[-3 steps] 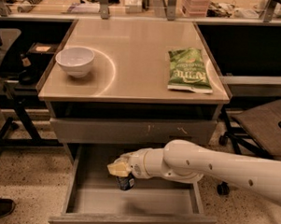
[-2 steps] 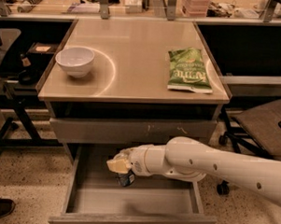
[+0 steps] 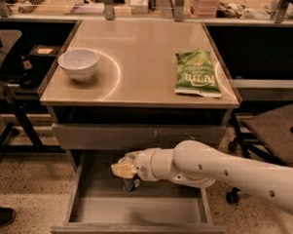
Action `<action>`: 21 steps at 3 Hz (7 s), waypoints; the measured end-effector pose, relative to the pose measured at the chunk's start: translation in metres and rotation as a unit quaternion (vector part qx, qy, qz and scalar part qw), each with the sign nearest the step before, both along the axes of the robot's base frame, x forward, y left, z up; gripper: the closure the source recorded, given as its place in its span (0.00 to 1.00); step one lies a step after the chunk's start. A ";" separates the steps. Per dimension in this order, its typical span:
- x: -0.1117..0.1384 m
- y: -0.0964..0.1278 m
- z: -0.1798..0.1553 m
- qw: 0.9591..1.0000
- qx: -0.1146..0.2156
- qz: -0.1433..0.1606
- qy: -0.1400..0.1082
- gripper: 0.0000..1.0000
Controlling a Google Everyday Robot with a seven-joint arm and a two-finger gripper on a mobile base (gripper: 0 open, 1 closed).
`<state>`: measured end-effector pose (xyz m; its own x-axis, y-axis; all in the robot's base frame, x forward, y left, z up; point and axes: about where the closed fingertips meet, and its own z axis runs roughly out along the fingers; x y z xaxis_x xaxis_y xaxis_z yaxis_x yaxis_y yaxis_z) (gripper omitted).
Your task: Pick pepsi can from middle drawer and place on counter
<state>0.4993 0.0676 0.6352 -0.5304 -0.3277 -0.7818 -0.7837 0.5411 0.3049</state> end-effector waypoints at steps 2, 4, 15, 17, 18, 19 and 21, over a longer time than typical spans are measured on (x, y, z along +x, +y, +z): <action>0.020 -0.001 0.068 1.000 -0.008 -0.002 -0.029 1.00; 0.026 0.006 0.142 0.997 -0.054 0.014 -0.052 1.00; 0.147 -0.021 0.323 0.993 -0.027 -0.025 -0.110 1.00; 0.184 -0.019 0.310 0.997 0.003 -0.011 -0.082 1.00; 0.200 -0.018 0.300 0.998 0.018 -0.005 -0.068 1.00; 0.212 -0.019 0.283 0.998 0.030 -0.006 -0.056 1.00; 0.221 -0.023 0.264 0.998 0.038 -0.014 -0.046 0.82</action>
Offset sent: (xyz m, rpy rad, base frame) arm 0.0322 -0.0028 0.1127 -0.0381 -0.0935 -0.0072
